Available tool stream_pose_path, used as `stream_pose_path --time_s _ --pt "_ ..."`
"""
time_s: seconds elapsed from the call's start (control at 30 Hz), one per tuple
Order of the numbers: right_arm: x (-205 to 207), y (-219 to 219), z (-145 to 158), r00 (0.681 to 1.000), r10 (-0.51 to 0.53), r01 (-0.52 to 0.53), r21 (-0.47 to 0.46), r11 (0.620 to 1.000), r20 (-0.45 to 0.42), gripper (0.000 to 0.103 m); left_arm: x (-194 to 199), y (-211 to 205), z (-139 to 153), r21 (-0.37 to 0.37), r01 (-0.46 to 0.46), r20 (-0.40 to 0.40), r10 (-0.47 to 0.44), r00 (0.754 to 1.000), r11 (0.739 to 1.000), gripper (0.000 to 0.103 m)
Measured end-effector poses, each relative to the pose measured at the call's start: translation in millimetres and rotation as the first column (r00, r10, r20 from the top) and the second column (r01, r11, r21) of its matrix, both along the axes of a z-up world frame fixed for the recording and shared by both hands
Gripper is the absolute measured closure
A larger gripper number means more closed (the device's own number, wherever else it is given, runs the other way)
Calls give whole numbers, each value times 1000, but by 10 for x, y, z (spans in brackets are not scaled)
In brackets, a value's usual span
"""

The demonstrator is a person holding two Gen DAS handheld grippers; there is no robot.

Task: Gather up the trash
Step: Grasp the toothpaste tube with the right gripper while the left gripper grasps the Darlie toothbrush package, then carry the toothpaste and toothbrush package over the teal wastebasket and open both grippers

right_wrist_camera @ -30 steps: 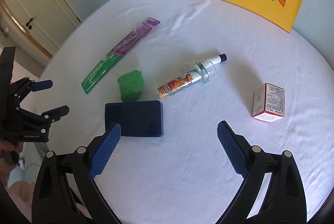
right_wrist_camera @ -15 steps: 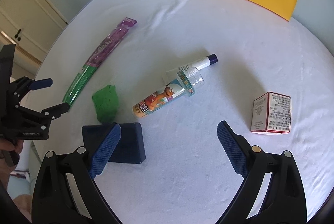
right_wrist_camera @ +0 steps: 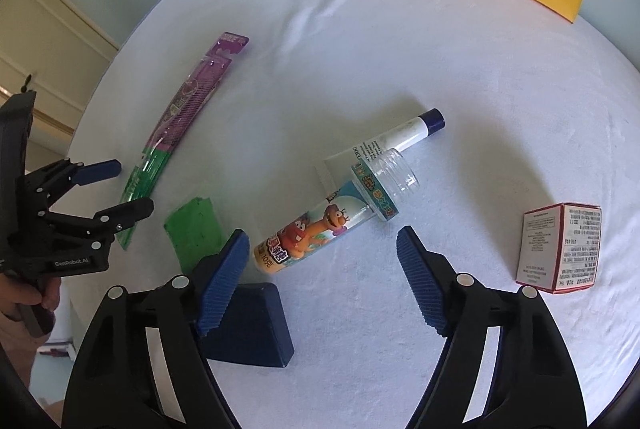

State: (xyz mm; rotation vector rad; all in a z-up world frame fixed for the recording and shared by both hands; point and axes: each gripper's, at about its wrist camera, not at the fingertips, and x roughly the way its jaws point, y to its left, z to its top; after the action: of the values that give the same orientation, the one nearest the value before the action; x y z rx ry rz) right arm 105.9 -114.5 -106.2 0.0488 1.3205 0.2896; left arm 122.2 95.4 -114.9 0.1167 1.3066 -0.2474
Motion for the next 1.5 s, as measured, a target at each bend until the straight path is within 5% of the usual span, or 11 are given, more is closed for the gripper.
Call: stream_pose_path --time_s 0.17,0.3,0.47,1.03,1.5 --pt "47 37 -50 1000 -4 4 -19 1000 0 38 71 -32 10 11 11 28 -11 1000 1000 36" --pt "37 41 -27 1000 6 -7 33 999 14 65 132 -41 52 25 12 48 -13 999 1000 62" --pt "-24 66 -5 999 29 -29 8 1000 26 81 77 -108 42 31 17 51 -19 999 999 62" --pt "-243 51 488 987 91 -96 36 995 130 81 -441 -18 448 34 -19 128 14 992 999 62" --pt "-521 610 847 949 236 -252 55 966 208 81 -970 316 790 13 -139 216 133 967 990 63"
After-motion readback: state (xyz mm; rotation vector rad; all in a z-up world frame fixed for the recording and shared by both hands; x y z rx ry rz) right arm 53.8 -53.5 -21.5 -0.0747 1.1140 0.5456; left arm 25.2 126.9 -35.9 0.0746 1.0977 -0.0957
